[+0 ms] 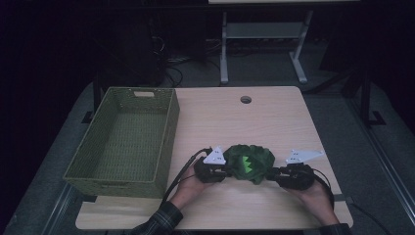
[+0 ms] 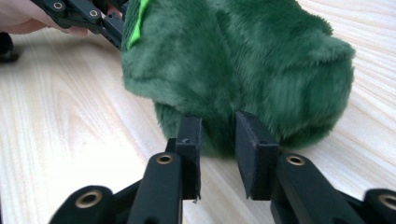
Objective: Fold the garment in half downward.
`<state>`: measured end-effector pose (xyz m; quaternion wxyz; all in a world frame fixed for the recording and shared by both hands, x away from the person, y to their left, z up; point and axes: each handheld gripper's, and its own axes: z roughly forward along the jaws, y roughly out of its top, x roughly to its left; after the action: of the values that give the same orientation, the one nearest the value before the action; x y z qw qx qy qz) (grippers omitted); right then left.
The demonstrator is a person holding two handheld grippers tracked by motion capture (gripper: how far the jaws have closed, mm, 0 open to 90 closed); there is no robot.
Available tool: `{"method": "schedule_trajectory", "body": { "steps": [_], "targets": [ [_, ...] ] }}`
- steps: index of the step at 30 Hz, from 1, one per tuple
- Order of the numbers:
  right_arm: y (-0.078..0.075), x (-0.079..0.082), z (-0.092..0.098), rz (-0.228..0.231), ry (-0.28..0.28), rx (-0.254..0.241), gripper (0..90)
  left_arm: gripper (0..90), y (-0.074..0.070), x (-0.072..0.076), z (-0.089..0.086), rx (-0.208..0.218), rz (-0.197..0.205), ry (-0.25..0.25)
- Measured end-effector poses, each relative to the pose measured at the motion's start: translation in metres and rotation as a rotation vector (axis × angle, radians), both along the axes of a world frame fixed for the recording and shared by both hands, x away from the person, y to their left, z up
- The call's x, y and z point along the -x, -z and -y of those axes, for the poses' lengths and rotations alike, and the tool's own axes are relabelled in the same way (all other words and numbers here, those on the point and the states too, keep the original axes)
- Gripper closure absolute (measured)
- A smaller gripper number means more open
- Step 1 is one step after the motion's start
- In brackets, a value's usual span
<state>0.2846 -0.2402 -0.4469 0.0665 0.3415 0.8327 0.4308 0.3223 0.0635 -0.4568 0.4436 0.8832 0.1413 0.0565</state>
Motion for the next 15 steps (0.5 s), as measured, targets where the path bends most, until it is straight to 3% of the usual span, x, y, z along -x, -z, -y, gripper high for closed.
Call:
{"method": "schedule_trajectory", "body": {
  "steps": [9, 15],
  "targets": [
    [-0.010, 0.004, 0.007, 0.022, 0.011, -0.024, 74.4, 62.1, -0.014, 0.010, -0.007, 0.016, 0.017, -0.015],
    [-0.026, 0.004, 0.008, 0.052, 0.015, -0.031, 84.1, 65.4, -0.028, 0.014, -0.018, 0.056, 0.021, -0.023]
  ]
}}
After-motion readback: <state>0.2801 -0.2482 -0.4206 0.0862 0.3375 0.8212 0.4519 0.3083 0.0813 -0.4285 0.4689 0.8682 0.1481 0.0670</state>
